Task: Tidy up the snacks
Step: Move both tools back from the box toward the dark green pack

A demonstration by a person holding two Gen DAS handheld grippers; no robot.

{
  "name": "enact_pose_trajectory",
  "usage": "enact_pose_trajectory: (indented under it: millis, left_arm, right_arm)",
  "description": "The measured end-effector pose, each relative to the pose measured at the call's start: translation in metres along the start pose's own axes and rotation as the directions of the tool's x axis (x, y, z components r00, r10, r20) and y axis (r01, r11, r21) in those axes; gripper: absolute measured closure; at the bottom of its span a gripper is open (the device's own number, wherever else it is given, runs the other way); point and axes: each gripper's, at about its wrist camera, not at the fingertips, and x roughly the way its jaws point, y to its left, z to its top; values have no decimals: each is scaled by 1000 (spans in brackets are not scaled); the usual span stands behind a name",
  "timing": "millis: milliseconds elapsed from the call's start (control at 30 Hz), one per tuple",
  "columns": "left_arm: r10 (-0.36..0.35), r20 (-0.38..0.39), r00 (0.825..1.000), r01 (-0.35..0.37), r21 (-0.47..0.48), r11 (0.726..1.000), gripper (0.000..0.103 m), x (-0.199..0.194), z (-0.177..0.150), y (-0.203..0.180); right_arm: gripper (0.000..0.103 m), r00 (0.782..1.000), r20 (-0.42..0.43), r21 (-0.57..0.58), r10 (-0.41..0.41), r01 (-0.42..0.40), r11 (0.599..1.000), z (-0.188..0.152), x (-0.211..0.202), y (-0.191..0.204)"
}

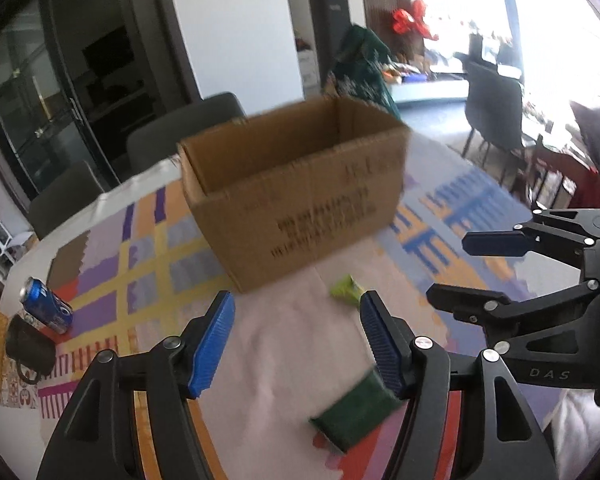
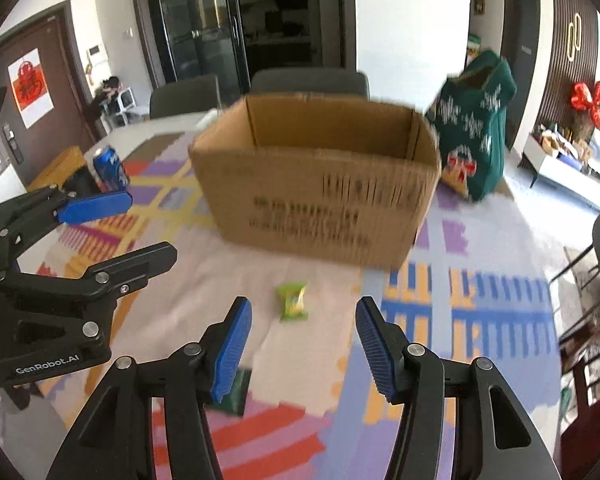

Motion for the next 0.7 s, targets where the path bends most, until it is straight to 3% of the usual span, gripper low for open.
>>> enact_pose_trajectory:
  millis: [433, 700]
  left_arm:
    - [-101, -137, 985, 119, 128, 985, 38, 21, -49, -34]
    - [-149, -236, 960, 201, 216, 955, 35, 47, -66, -45]
  right_arm:
    - [48, 984, -179, 33, 27, -21, 999, -64, 18, 8]
    - [48, 963, -268, 80, 37, -16, 997, -90, 34, 11]
